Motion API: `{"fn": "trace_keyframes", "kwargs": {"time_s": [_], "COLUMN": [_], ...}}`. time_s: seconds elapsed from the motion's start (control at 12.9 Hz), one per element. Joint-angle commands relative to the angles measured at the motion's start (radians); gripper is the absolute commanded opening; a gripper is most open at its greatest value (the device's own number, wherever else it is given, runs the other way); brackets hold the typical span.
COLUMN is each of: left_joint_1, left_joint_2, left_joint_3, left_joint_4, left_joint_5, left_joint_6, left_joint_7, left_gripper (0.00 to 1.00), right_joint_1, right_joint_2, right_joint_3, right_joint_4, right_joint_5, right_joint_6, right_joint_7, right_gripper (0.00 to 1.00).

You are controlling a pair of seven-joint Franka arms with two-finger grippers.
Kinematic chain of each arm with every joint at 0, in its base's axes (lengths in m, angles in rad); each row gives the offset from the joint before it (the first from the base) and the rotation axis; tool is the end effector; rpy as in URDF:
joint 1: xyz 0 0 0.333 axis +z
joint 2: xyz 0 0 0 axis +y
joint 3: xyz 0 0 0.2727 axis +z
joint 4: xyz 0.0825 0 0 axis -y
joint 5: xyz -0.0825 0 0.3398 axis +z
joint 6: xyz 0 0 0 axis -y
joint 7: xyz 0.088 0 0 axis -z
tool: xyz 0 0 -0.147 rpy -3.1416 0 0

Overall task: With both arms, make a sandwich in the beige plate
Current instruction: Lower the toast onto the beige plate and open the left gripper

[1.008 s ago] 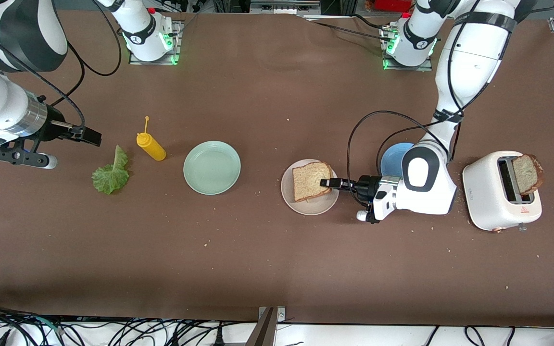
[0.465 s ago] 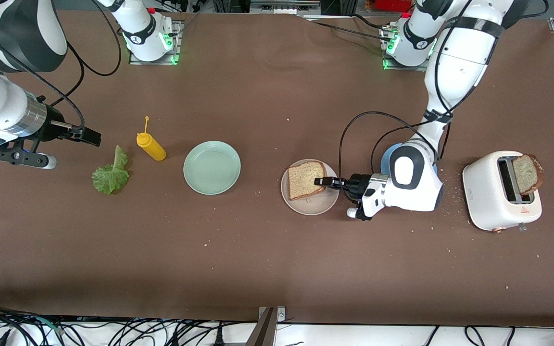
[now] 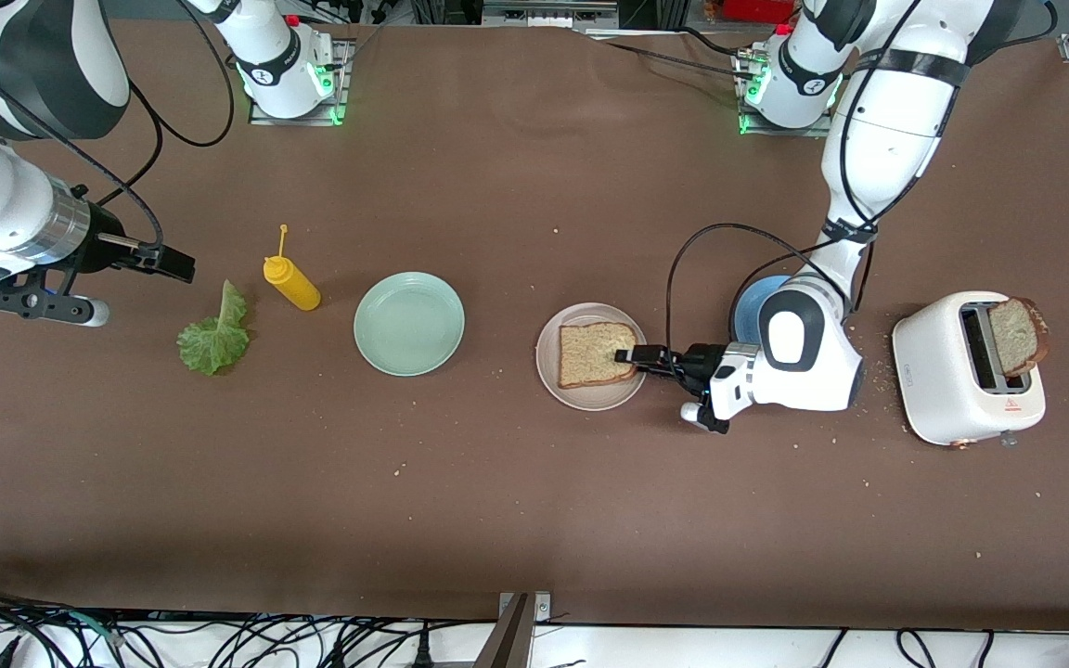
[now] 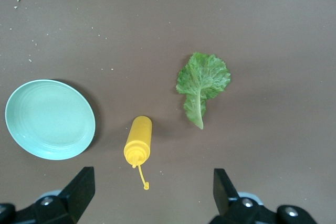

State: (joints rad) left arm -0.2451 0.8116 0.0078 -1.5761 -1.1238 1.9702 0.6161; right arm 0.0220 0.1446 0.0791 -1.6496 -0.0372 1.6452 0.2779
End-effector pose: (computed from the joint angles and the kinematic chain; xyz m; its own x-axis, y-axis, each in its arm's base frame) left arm 0.5712 -0.2324 0.1384 0.9749 -0.2003 -0.0974 -0.0346 -0.5681 0.8222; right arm 0.5337 0.0473 0.4380 0.9755 -0.1732 -0.1355 -0.1657 -0.9841 0.0645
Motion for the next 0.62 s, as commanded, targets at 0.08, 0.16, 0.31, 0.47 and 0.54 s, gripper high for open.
{"fn": "trace_keyframes", "kwargs": {"time_s": [0.08, 0.16, 0.31, 0.47, 0.54], "left_joint_1": [0.061, 0.087, 0.14, 0.187, 0.2], "left_joint_2": [-0.031, -0.049, -0.086, -0.132, -0.152], "left_joint_3": [0.009, 0.009, 0.014, 0.035, 0.055], "left_joint_4": [-0.01, -0.01, -0.002, 0.007, 0.014], "left_joint_5": [0.09, 0.117, 0.172, 0.264, 0.316], "left_joint_6": [-0.007, -0.008, -0.008, -0.008, -0.005], "left_joint_7": [0.018, 0.013, -0.007, -0.013, -0.013], "left_gripper": [1.0, 1.0, 1.0, 1.0, 1.0], "right_joint_1": [0.004, 0.003, 0.003, -0.004, -0.005], "right_joint_2": [-0.008, -0.008, -0.008, 0.003, 0.006], "right_joint_3": [-0.004, -0.005, -0.005, -0.024, -0.041], "right_joint_4": [-0.01, -0.01, -0.01, -0.004, -0.004], "right_joint_5": [-0.006, -0.006, -0.006, 0.0, 0.005], "right_joint_6": [0.007, 0.008, 0.008, 0.01, 0.018], "right_joint_7": [-0.009, -0.009, -0.013, -0.112, -0.173], "right_gripper": [1.0, 1.0, 1.0, 1.0, 1.0]}}
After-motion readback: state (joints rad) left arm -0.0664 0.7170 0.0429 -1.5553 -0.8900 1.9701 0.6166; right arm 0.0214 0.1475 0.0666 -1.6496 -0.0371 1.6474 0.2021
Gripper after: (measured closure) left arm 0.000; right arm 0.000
